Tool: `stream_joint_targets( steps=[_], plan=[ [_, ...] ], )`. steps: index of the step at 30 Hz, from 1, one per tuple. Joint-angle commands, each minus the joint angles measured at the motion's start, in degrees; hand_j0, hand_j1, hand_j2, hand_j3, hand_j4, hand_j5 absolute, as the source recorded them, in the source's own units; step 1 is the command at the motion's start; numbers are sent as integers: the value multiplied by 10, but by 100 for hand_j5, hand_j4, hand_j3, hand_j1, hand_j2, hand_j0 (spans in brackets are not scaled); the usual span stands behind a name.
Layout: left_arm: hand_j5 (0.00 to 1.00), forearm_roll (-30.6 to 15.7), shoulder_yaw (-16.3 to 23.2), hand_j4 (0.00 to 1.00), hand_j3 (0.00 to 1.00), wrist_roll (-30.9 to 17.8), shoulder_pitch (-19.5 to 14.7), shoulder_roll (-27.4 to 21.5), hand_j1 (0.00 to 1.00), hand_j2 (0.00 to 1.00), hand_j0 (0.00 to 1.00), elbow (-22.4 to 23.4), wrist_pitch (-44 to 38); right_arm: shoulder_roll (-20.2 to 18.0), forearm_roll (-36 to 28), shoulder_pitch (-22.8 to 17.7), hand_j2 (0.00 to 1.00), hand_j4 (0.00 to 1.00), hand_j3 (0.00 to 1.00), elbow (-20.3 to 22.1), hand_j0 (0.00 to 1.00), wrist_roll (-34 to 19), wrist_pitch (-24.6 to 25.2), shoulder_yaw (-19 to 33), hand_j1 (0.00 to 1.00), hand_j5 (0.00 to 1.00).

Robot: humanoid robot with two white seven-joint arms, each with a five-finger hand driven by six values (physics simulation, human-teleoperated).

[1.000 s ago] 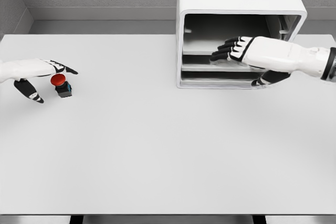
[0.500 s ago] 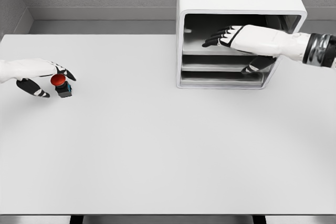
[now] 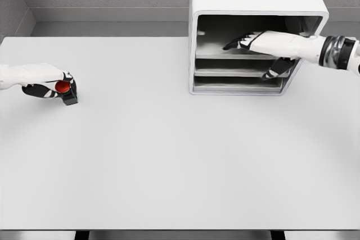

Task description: Slide open multi-storey tabletop storage cabinets and put open load switch and slide close multi-storey tabletop storage cabinets

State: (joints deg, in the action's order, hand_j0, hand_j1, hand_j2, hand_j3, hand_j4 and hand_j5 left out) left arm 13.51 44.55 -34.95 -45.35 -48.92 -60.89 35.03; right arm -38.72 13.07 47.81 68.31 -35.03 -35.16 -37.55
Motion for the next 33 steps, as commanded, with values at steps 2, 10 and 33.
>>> stream_joint_targets(
  steps=[2, 10, 33],
  plan=[
    [35, -1, 0, 35, 35, 0, 0, 0, 35, 35, 35, -2, 0, -1, -3, -1, 100, 100, 100, -13, 100, 0, 2, -1, 100, 100],
    [35, -9, -1, 35, 35, 0, -9, -1, 35, 35, 35, -12, 0, -14, 10, -10, 100, 100, 100, 45, 100, 0, 2, -12, 100, 100],
    [35, -100, 0, 35, 35, 2, -32, -36, 35, 35, 35, -295, 0, -83, 12, -78, 100, 100, 100, 180, 100, 0, 2, 28, 100, 100]
  ],
)
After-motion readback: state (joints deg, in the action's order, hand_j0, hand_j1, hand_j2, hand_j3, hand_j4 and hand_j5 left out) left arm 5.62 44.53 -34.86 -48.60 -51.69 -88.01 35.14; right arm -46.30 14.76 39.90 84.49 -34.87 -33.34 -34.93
